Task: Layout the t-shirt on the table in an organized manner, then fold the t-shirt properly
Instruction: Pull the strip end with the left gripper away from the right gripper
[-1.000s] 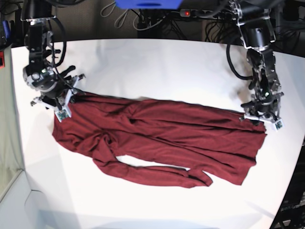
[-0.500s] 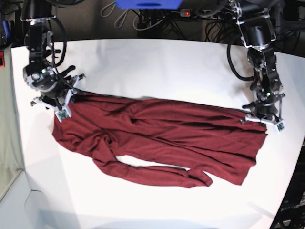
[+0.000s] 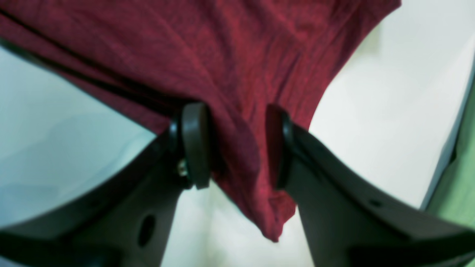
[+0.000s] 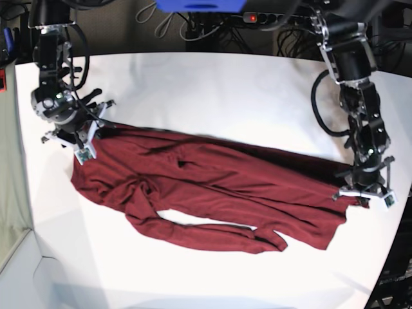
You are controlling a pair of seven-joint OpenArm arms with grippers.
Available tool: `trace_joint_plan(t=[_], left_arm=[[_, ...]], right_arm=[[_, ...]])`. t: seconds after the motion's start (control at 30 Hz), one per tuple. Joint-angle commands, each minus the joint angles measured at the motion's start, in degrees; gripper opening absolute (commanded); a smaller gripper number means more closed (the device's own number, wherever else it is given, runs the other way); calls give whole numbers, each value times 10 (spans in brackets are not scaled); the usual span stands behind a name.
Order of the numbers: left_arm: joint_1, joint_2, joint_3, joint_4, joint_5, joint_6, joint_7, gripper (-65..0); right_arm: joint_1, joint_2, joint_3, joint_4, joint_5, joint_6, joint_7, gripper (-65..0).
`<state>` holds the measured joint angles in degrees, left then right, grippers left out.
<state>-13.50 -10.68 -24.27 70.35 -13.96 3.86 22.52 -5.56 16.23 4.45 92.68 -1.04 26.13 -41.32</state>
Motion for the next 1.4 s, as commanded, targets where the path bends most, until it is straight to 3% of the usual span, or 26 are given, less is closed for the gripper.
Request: trace_joint_plan(t=[0.0, 0.73, 0.97, 1.1, 1.2, 1.37], left_arm=[[-20, -9, -1, -3, 3, 1, -8, -650], [-171, -8, 3, -176, 3, 1, -10, -650], [-176, -4, 4, -250, 3, 2, -117, -650], [-178, -5, 4, -302, 3, 1, -147, -648], [-195, -6, 5, -341, 3, 1, -147, -585], [-210, -10, 5, -386, 3, 1, -147, -368]], right_arm=[[8, 8, 3, 10, 3, 1, 8, -403], [8, 8, 3, 10, 3, 1, 8, -403], [8, 8, 3, 10, 3, 1, 8, -403], [6, 8, 3, 10, 3, 1, 8, -403], [6, 8, 3, 10, 3, 1, 8, -403], [6, 8, 2, 10, 3, 1, 8, -403]])
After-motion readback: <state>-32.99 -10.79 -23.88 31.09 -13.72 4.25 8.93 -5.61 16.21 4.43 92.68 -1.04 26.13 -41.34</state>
